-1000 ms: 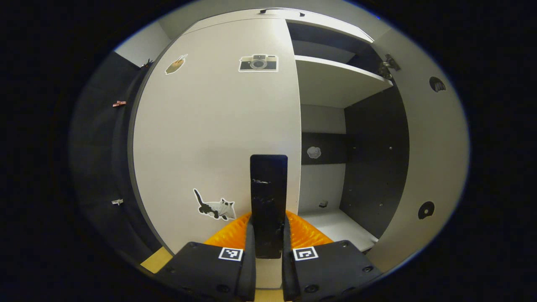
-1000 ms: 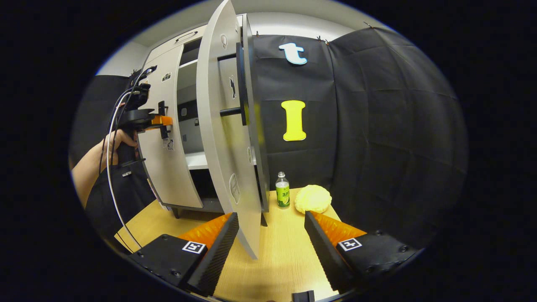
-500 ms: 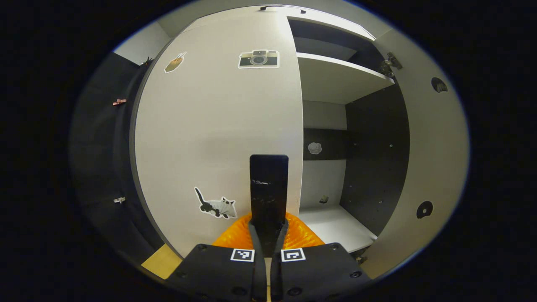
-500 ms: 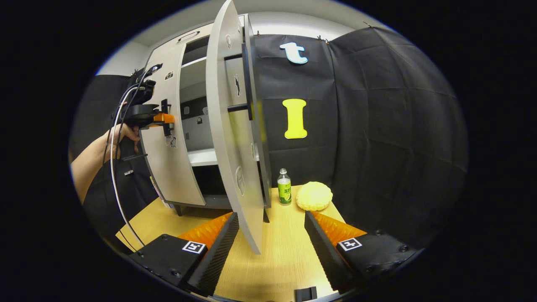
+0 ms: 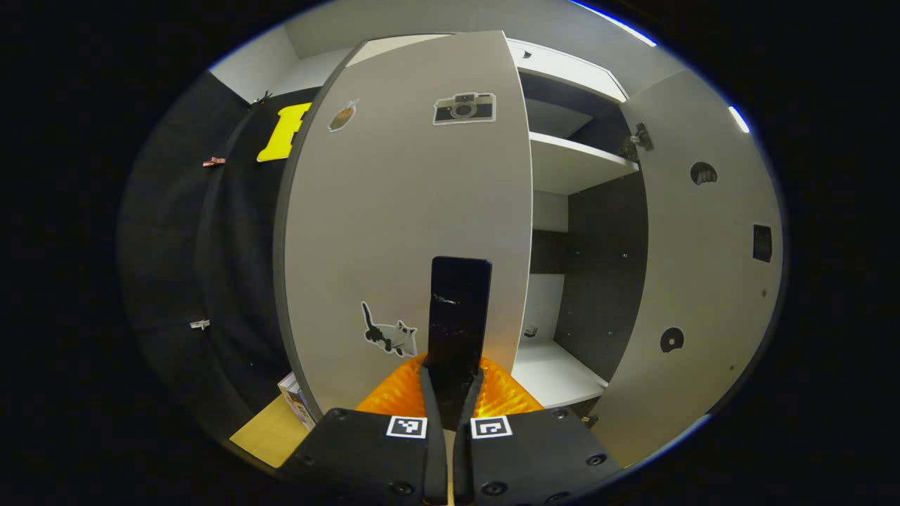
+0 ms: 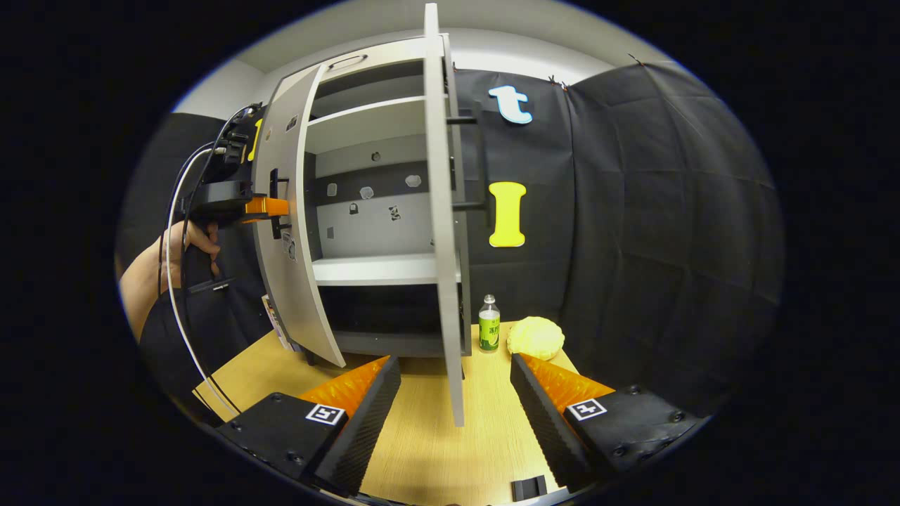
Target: Open the right door of the double-door shoe cabinet with the right hand, and open the left door with the left hand.
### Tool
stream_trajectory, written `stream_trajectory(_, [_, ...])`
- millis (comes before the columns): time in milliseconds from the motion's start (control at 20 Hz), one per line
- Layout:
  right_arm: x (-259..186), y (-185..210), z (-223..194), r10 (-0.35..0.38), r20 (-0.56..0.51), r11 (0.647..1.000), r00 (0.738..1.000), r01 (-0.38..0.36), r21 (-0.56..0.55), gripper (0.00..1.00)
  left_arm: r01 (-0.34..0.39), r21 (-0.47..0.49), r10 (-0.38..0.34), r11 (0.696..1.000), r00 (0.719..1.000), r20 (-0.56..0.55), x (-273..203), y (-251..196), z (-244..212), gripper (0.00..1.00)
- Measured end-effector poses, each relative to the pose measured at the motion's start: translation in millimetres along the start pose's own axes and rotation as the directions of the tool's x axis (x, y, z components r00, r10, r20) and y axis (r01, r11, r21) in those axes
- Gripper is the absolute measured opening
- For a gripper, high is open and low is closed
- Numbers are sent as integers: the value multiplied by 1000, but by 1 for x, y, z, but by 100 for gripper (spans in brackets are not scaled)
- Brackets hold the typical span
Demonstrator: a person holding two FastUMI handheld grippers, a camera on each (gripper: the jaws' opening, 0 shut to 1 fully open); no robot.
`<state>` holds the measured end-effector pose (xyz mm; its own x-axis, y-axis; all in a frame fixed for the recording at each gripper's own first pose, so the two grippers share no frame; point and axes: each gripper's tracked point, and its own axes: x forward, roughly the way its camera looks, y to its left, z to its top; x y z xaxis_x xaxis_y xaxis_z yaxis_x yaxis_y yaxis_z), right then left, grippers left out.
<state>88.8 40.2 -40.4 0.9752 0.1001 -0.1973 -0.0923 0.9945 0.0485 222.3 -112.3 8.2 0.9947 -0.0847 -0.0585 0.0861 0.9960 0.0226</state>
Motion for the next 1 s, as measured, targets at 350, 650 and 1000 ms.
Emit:
stream_trajectory(350, [-12, 44, 3, 18, 33, 1000, 999, -19, 10, 99, 64, -10, -64, 998, 998, 23, -37, 20, 6, 9])
stream_trajectory(650, [-22, 67, 9, 15, 86, 1000, 996, -15, 2, 99, 63, -15, -62, 998, 997, 39, -77, 71, 4, 6])
stream_trajectory(1000, [-31, 66, 12, -20, 116, 1000, 993, 22, -21, 98, -42, -12, 43, 999, 997, 57, -96, 166, 5, 5])
